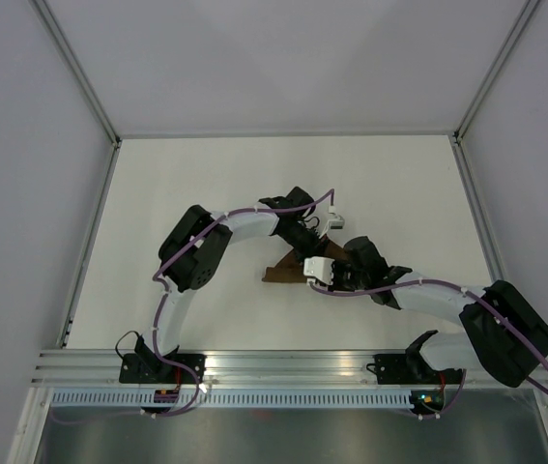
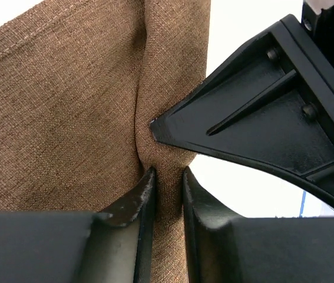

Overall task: Fold the napkin, place the utensils inside, and roll it up
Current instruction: Roll the napkin at the center of the board.

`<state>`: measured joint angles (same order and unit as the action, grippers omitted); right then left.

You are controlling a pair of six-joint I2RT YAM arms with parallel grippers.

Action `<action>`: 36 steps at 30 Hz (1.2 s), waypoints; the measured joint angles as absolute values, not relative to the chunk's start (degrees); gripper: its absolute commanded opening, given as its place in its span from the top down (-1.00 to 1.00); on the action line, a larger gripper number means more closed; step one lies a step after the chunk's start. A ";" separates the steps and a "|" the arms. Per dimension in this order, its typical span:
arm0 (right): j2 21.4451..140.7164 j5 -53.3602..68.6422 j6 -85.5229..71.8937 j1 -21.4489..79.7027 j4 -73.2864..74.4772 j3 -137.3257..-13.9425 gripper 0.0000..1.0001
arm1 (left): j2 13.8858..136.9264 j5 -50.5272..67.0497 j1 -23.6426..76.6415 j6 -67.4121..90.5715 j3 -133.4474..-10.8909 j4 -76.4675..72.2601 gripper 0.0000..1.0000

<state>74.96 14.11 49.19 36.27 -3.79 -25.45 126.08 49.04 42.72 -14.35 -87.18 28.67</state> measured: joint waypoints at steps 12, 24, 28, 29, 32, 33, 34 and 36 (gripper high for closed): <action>76.55 18.61 49.39 33.04 1.21 -28.86 0.85 | 124.40 48.97 41.10 -9.23 -84.86 27.03 -0.12; 86.87 28.88 52.27 24.84 18.06 -42.87 0.85 | 107.66 33.95 31.33 5.67 -61.21 3.57 -0.13; 92.01 31.70 54.00 23.64 24.93 -48.97 0.85 | 99.92 25.30 29.30 8.82 -53.32 -6.39 -0.10; 93.45 32.45 54.41 23.31 26.87 -50.72 0.86 | 98.56 23.90 29.26 9.17 -51.96 -8.64 -0.10; 98.43 35.09 55.99 22.37 32.82 -56.45 0.86 | 91.92 18.90 30.30 9.34 -45.93 -16.80 -0.04; 100.09 36.03 56.40 22.02 34.63 -58.19 0.86 | 89.27 17.23 31.03 9.15 -43.53 -19.35 -0.04; 101.65 36.95 56.80 21.58 36.56 -59.96 0.86 | 86.59 15.05 32.16 8.36 -41.10 -22.35 -0.04; 104.60 38.83 57.39 20.69 40.07 -63.16 0.86 | 81.82 11.84 34.87 6.46 -36.67 -28.03 -0.01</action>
<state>104.60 38.83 57.39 20.69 40.07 -63.16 81.82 11.84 34.87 6.46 -36.67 -28.03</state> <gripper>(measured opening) 0.238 0.511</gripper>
